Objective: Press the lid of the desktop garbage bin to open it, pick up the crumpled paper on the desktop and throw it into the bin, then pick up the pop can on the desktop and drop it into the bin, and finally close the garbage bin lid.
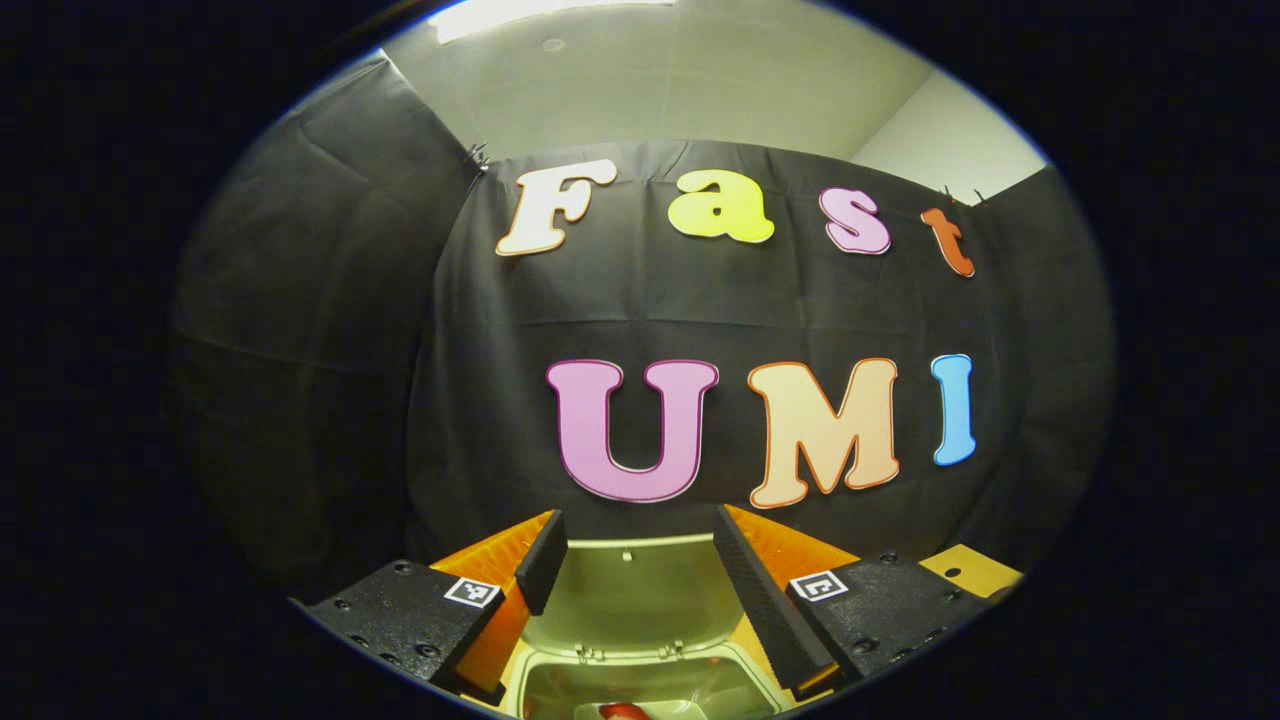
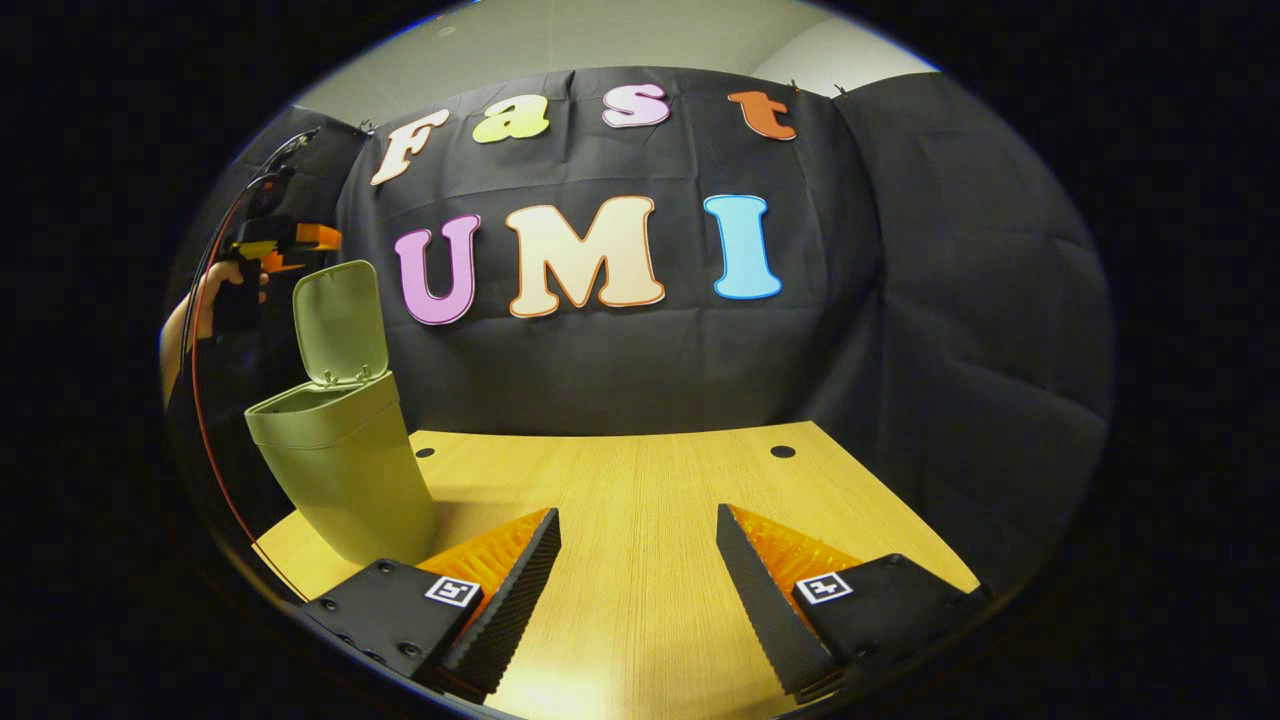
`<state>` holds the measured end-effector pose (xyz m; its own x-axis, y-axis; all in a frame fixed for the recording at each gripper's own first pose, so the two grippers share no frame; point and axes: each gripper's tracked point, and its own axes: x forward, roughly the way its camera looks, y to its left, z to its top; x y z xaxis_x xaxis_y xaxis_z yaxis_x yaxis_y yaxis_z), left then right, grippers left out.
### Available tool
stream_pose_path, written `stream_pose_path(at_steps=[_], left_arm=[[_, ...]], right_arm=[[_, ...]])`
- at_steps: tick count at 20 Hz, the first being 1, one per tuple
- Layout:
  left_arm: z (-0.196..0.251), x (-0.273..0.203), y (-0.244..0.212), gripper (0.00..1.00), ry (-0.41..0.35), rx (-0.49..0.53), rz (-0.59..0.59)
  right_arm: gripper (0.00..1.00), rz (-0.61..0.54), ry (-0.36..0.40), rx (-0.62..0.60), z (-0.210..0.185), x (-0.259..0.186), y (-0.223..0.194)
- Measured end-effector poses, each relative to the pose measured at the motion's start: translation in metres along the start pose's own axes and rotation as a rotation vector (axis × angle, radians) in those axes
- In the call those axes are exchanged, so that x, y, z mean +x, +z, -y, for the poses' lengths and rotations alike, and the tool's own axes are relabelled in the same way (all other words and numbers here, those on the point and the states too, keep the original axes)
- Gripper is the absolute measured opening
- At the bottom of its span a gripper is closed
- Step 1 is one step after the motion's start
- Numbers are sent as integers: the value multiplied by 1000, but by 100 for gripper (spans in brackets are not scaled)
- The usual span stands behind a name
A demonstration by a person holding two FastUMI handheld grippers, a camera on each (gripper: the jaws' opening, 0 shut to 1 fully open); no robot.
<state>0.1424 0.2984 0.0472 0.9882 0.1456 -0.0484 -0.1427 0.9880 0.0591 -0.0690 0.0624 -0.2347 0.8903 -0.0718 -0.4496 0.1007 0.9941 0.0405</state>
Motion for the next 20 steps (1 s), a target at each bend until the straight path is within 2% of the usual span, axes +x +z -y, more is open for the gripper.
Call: stream_pose_path(at_steps=[3, 4, 5, 8, 11, 12, 19, 20], left_arm=[[-4, 27, 0, 89, -12, 5, -20], [-3, 34, -3, 92, -17, 1, -32], [-3, 40, -9, 88, -26, 2, -56], [-2, 48, -31, 92, -38, 7, -125], [-2, 45, -32, 94, -36, -19, -117], [-2, 41, -34, 90, -38, -21, -128], [5, -7, -40, 90, -28, -23, -125], [6, -13, -43, 94, -24, -22, -129]], right_arm=[[99, -2, -13, 3, -1, -3, 0], [99, -1, -23, 1, 2, -3, 3], [98, -2, -32, -2, 6, -3, 3], [98, 8, -31, -6, 9, -5, 12], [98, 17, -27, -27, 13, -5, 19], [98, 18, -19, -32, 12, -5, 22], [98, 11, 81, -73, -2, 2, 23], [98, 9, 96, -81, -5, 3, 24]])
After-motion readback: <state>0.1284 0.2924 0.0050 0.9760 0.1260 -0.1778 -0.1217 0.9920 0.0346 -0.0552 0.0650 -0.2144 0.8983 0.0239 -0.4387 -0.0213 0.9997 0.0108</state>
